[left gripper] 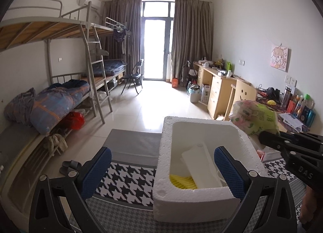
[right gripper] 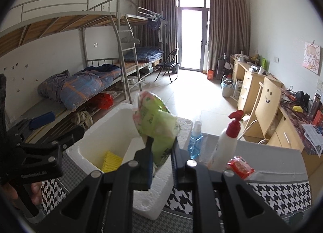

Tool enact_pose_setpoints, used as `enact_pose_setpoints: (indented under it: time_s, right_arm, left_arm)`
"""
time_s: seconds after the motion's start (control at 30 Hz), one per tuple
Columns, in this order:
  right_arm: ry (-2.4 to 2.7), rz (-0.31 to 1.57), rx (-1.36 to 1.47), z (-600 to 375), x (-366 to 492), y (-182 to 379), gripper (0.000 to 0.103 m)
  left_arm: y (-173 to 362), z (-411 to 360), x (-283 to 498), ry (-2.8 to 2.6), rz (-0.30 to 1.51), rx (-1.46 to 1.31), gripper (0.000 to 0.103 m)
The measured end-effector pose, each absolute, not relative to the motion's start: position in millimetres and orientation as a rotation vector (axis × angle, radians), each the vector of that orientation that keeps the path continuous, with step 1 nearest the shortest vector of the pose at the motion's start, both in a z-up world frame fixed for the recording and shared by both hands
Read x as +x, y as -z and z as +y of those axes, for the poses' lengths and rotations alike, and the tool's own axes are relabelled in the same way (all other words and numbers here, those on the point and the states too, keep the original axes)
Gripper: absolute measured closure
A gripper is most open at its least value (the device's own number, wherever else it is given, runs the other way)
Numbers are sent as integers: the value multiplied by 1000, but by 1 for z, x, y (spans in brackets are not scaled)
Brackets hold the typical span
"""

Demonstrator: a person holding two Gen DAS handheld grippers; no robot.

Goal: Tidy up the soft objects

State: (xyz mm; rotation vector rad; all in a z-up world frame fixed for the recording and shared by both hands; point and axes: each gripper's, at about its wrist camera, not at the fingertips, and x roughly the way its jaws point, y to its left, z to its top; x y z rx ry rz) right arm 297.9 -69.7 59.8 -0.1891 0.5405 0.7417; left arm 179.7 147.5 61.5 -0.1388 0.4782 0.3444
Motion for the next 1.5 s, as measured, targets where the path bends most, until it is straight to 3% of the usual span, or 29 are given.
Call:
enact_pose_setpoints:
  time_s: [0.73, 0.77, 0.8, 0.87, 1.33, 1.5]
  right_arm:
    - [-812, 624, -231, -35, 305, -47, 84]
    - [-820, 634, -235, -32, 306, -46, 76]
    - [-826, 642, -244, -30, 306, -44, 57]
    - [-822, 635, -252, -28, 305, -42, 36]
    - [-817, 619, -230, -40, 302, -47, 34]
    - [-796, 588, -213, -49, 296, -51, 22]
  left_arm:
    - [-55, 158, 162, -349, 468, -164, 1]
    - [-56, 158, 162, -351, 468, -164, 1]
    - [-55, 159, 162, -355, 468, -164, 1]
    - [-55, 160, 163, -353, 468, -164, 1]
    - [-54, 155, 163, -347, 472, -149, 1]
    - [-54, 151, 161, -348, 475, -155, 1]
